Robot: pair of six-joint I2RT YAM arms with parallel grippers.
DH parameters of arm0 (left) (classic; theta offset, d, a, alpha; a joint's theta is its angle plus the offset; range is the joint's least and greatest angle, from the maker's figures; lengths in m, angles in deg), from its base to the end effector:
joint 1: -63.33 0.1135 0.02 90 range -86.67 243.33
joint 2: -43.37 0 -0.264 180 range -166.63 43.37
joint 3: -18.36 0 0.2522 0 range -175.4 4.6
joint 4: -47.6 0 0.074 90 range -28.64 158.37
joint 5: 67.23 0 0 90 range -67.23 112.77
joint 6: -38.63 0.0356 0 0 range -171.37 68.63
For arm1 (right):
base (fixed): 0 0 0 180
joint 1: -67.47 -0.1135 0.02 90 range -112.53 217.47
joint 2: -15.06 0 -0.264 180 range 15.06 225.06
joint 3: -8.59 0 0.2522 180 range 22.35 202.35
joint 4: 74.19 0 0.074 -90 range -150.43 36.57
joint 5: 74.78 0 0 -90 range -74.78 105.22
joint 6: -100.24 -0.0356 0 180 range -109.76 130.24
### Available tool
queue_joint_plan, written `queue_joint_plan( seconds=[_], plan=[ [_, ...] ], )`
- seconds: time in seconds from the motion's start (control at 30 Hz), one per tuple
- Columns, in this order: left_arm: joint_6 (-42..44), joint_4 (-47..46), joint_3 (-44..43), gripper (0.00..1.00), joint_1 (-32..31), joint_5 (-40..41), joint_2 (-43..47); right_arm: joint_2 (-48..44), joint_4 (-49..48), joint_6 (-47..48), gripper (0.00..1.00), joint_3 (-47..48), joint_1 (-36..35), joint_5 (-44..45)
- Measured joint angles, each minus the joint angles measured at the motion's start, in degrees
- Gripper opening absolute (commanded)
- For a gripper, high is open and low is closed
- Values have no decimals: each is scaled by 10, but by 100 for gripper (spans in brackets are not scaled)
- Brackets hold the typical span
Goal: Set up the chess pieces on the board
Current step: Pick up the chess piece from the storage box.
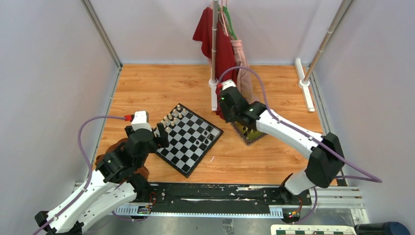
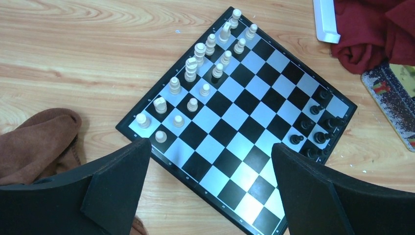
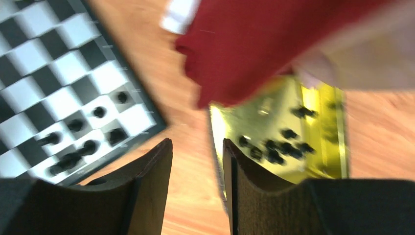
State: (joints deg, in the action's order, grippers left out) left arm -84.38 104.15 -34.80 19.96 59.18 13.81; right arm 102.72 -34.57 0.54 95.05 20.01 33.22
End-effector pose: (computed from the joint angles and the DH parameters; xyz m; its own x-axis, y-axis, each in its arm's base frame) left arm 0.0927 -0.0585 0.2889 -0.4354 -0.1918 -0.8796 -0.0556 0.9809 -0.1864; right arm 0.2400 0.2453 0.3015 -0.5271 -0.3374 -0.7800 -0.4604 0.8848 -0.0716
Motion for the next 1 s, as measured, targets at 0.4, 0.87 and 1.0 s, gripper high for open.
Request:
queue_joint_plan(
  seconds=[0.4, 0.87, 1.0],
  plan=[
    [0, 0, 0, 100, -16, -2, -7, 1, 23, -107, 47, -83, 191, 51],
    [0, 0, 0, 100, -19, -2, -27, 112, 0, -133, 46, -43, 254, 42],
    [0, 0, 0, 100, -21, -2, -32, 132, -18, -132, 44, -35, 265, 31]
  ],
)
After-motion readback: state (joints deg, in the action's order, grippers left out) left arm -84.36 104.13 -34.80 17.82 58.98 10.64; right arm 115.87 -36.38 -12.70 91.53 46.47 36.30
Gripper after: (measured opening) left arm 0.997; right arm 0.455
